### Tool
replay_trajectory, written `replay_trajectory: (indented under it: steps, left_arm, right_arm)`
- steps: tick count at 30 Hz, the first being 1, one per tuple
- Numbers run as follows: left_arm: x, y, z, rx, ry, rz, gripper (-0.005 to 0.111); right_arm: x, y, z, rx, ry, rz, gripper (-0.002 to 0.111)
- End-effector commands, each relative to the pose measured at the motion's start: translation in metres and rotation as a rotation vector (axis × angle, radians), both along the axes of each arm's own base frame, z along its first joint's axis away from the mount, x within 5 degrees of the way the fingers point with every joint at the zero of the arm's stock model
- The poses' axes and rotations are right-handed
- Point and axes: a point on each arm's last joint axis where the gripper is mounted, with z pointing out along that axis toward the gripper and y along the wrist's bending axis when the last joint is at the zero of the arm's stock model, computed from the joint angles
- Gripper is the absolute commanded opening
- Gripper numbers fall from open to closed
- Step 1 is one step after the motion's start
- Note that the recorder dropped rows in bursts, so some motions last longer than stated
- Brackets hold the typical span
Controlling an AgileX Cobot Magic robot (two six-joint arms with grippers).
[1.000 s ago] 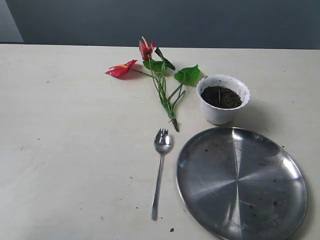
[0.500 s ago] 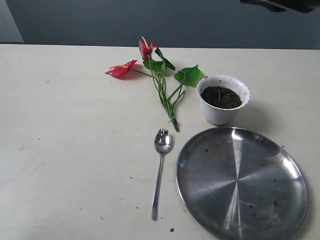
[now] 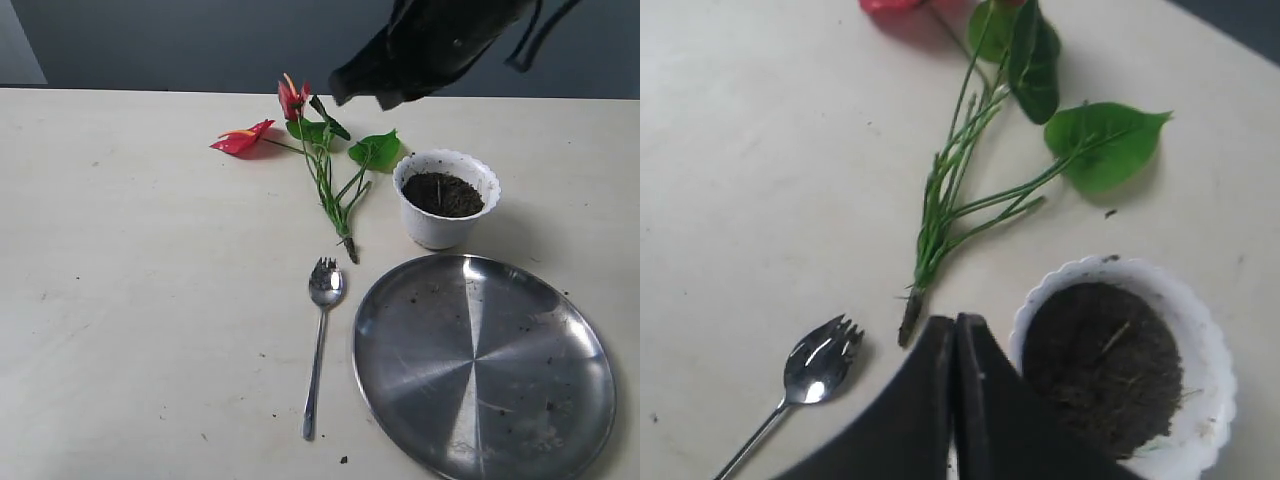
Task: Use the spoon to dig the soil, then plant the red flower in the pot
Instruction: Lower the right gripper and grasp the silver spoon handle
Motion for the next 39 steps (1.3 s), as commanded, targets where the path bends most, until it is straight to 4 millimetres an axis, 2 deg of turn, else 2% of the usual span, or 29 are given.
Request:
replay_trajectory:
  steps: [1, 3, 6, 8, 13, 17, 21, 31, 39]
  left_arm:
    - [0.000, 0.000, 0.001, -0.002, -0.002, -0.003, 0.002]
    - [0.000, 0.000, 0.001, -0.002, -0.002, -0.003, 0.002]
    - [0.000, 0.000, 0.001, -0.002, -0.002, -0.003, 0.002]
    - [0.000, 0.000, 0.001, -0.002, -0.002, -0.003, 0.002]
    - [0.000, 0.000, 0.001, -0.002, -0.002, -0.003, 0.002]
    - [0.000, 0.000, 0.001, -0.004, -0.002, -0.003, 0.002]
    - [0.000, 0.000, 0.001, -0.004, -0.002, -0.003, 0.002]
    - [0.000, 0.000, 0.001, -0.004, -0.002, -0.003, 0.002]
    - [0.000, 0.000, 0.001, -0.004, -0.002, -0.003, 0.002]
  right_arm:
    - [0.001, 0.024, -0.025, -0.030, 0.074, 0.030, -0.001]
    - [-0.002, 0.035, -0.035, -0.045, 0.108, 0.075, 0.002]
    - [-0.016, 0.061, -0.059, -0.080, 0.204, 0.142, 0.029]
    - [-0.025, 0.070, -0.073, -0.110, 0.291, 0.103, 0.034]
    - [-0.028, 0.084, -0.105, -0.137, 0.380, 0.049, 0.034]
    - [-0.025, 0.086, -0.117, -0.143, 0.401, 0.018, 0.034]
    - [-0.029, 0.079, -0.127, -0.191, 0.444, -0.057, 0.034]
    - [-0.045, 0.071, -0.164, -0.121, 0.509, -0.143, 0.034]
    - [-0.049, 0.075, -0.168, -0.050, 0.543, -0.175, 0.034]
